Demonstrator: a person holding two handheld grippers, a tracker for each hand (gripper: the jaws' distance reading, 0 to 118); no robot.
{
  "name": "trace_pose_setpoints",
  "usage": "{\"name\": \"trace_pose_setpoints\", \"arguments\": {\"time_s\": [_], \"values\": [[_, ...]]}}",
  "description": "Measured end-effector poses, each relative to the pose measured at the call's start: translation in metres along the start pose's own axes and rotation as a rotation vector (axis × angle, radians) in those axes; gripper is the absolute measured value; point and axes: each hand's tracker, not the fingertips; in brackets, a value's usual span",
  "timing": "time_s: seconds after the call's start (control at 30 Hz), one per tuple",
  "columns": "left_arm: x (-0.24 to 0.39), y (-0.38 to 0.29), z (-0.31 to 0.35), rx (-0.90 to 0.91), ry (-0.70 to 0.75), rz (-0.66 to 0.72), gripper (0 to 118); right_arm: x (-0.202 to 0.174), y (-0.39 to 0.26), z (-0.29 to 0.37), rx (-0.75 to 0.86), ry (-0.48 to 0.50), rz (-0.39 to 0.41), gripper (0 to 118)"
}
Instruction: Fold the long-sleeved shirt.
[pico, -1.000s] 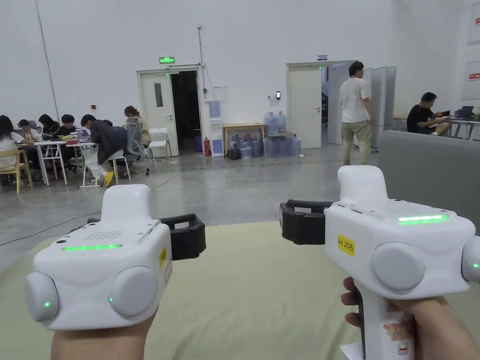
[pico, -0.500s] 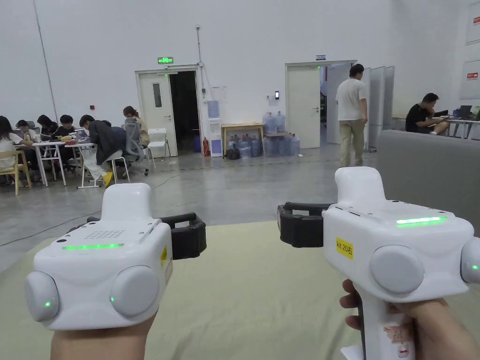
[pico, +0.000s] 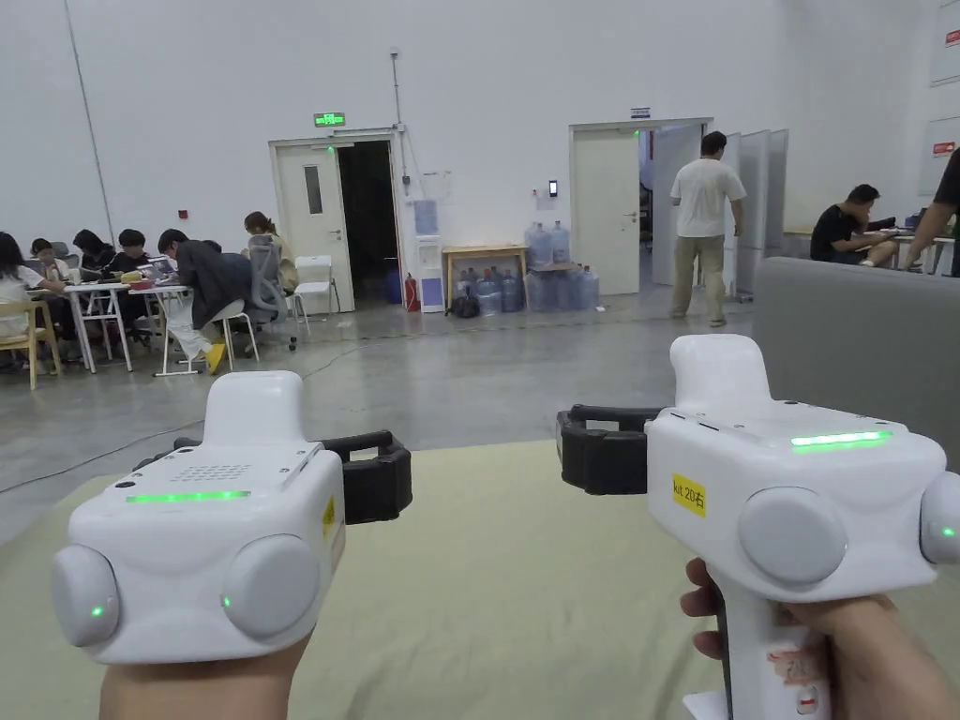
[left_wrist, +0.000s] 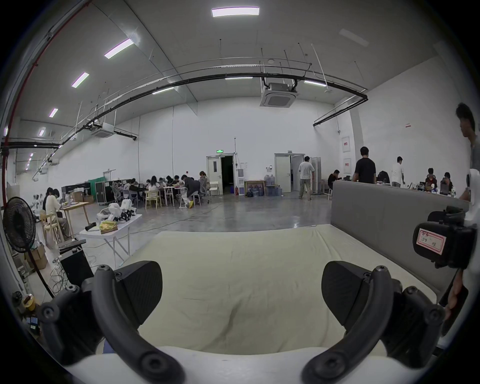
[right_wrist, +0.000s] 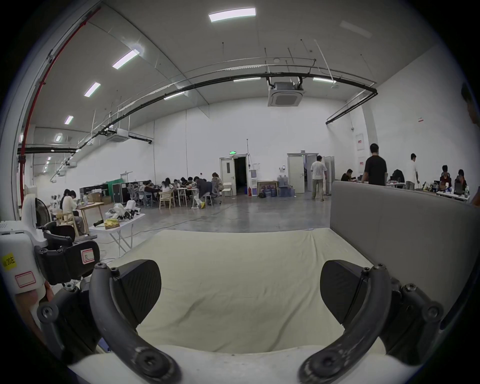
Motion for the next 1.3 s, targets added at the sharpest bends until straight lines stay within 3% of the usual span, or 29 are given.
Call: {"name": "trace_pose_setpoints", "arguments": {"time_s": [0.53,0.7,0.87,1.3], "values": [[-0.0005,-0.0017,-0.0018,-0.016,0.003,-0.008,117,-0.0025,0.0004,0.0001,0.014,-0.016,0.016,118],[0.0006,-0.0010,-0.0013,-0.013,-0.006,-0.007,117,-0.0072,-0.0021,-0.0008,0.027,-0.067,0.031,118],[0.0013,-0.0019,-0.0018,-0.017,-0.007,-0.009,117,-0.0042,-0.0018,-0.0001,0.000,-0.028,0.020,118],[0.0022,-0.0056,-0.0039,-0.030,-0.006,-0.015,117,-0.0022,-0.0031,-0.0001,-0.003,-0.035,0.014,118]]}}
